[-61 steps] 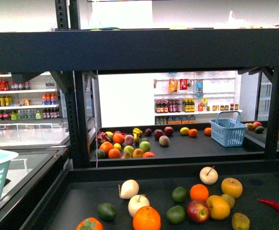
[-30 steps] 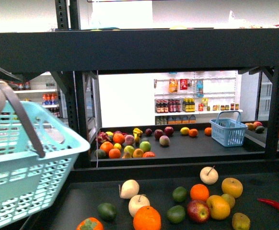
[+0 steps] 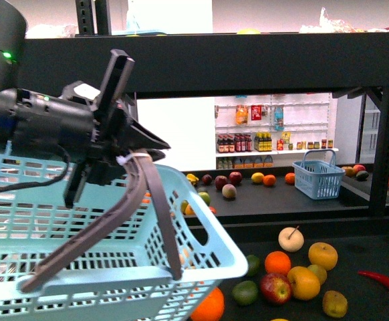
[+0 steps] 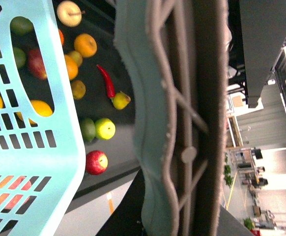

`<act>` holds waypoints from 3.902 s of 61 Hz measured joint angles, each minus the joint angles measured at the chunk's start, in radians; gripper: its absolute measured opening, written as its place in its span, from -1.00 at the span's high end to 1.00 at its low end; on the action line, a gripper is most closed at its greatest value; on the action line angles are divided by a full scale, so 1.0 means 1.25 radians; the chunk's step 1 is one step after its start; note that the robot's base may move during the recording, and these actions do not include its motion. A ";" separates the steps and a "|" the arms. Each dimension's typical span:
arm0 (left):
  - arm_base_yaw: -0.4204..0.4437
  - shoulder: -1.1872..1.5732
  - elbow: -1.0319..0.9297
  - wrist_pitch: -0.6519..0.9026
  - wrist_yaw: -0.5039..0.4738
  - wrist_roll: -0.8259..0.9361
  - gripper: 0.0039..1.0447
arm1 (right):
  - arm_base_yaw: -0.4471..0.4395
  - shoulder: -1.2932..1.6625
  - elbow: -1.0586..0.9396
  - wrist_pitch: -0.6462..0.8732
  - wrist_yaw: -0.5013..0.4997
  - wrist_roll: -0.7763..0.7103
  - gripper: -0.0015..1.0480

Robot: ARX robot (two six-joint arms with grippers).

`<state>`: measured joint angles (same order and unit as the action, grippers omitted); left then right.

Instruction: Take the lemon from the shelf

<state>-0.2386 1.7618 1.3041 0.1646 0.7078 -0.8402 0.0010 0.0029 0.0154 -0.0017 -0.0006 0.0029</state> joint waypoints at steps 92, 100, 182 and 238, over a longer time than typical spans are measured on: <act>-0.063 0.059 0.062 -0.010 -0.029 0.029 0.83 | -0.164 1.875 0.887 0.357 -0.467 -0.620 -0.95; -0.063 0.059 0.062 -0.010 -0.028 0.029 0.83 | -0.140 1.972 0.995 0.278 -0.486 -0.779 -0.95; -0.063 0.059 0.062 -0.010 -0.028 0.029 0.84 | -0.070 2.490 1.854 -0.018 -0.530 -0.835 -0.20; -0.063 0.059 0.062 -0.010 -0.028 0.029 0.84 | -0.184 1.722 0.936 0.696 -0.620 -0.486 -0.05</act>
<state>-0.3172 1.8351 1.3815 0.1520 0.6731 -0.8040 -0.2295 2.1548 1.1858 0.8684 -0.7753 -0.6044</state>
